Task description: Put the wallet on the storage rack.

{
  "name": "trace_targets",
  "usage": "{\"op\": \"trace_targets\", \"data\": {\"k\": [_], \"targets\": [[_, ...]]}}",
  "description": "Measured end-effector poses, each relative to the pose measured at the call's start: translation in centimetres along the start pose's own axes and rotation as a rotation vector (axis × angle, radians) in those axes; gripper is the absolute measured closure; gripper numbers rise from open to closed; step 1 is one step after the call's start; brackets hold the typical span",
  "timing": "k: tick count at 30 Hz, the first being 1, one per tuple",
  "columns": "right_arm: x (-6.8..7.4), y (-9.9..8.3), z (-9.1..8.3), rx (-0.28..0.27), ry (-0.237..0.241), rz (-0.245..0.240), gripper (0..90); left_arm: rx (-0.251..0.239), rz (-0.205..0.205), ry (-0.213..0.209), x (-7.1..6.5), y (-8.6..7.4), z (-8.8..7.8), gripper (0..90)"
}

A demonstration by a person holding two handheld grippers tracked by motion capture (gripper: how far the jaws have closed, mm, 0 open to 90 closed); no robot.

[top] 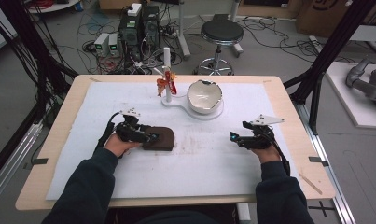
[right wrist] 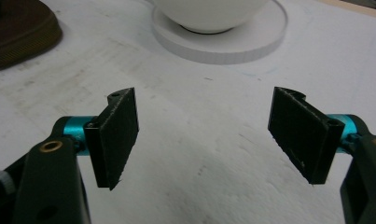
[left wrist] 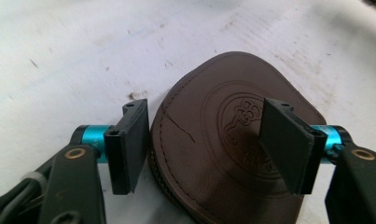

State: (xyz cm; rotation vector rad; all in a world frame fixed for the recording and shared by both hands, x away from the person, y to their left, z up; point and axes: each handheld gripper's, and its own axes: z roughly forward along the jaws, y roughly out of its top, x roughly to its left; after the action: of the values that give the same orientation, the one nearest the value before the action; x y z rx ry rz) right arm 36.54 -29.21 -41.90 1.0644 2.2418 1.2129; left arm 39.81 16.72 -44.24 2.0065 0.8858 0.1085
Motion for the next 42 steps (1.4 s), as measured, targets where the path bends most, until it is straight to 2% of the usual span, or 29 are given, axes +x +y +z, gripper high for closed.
{"op": "trace_targets", "data": {"k": [3, 6, 8, 12, 16, 20, 25, 26, 28, 29, 36, 37, 39, 40, 42], "targets": [[0.9, 0.6, 0.9, -0.007, 0.05, 0.002, 24.8, -0.023, 0.055, 0.039, -1.1, -0.2, -0.2, 36.2], [2.1, 1.3, 1.9, 0.003, 0.098, -0.024, 24.7, -0.053, 0.133, 0.071, -2.1, -0.1, -0.6, 42.9], [2.9, 1.5, 2.7, 0.016, 0.13, -0.041, 24.7, -0.066, 0.163, 0.075, -2.6, -0.1, -0.9, 47.2], [4.2, 2.0, 4.4, 0.054, 0.192, -0.055, 24.7, -0.068, 0.177, 0.061, -2.9, -0.1, -0.7, 49.5], [6.0, 2.6, 6.1, 0.058, 0.265, -0.085, 24.8, -0.083, 0.198, 0.054, -3.2, 0.0, -0.9, 51.8], [7.7, 3.4, 7.7, 0.058, 0.338, -0.078, 24.8, -0.091, 0.2, 0.038, -3.3, 0.0, -0.9, 54.6], [10.2, 4.3, 9.9, 0.076, 0.427, -0.129, 29.7, -0.09, 0.197, 0.014, -3.5, 0.0, -0.5, 54.9], [10.7, 4.3, 10.3, 0.087, 0.436, -0.133, 30.1, -0.09, 0.191, 0.01, -3.5, -0.1, -0.5, 54.9], [11.4, 4.4, 11.1, 0.109, 0.458, -0.16, 37.0, -0.085, 0.183, 0.008, -3.4, -0.1, -0.5, 54.9], [11.7, 4.4, 11.4, 0.109, 0.451, -0.177, 35.0, -0.079, 0.179, 0.007, -3.2, -0.1, -0.5, 54.9], [11.9, 4.6, 11.4, 0.099, 0.44, -0.228, 41.0, -0.069, 0.106, -0.015, -2.6, -0.2, -0.3, 52.0], [11.9, 4.7, 11.4, 0.096, 0.439, -0.238, 41.1, -0.068, 0.089, -0.012, -2.4, -0.2, -0.3, 49.7], [12.0, 4.7, 11.3, 0.091, 0.431, -0.257, 42.0, -0.071, 0.028, 0.004, -2.0, -0.2, -0.4, 37.7], [12.1, 4.7, 11.3, 0.09, 0.428, -0.264, 42.6, -0.069, -0.016, 0.0, -1.7, -0.3, -0.4, 32.5], [12.3, 4.7, 11.2, 0.082, 0.421, -0.288, 44.0, -0.058, -0.078, -0.032, -1.0, -0.5, -0.4, 24.6]]}}
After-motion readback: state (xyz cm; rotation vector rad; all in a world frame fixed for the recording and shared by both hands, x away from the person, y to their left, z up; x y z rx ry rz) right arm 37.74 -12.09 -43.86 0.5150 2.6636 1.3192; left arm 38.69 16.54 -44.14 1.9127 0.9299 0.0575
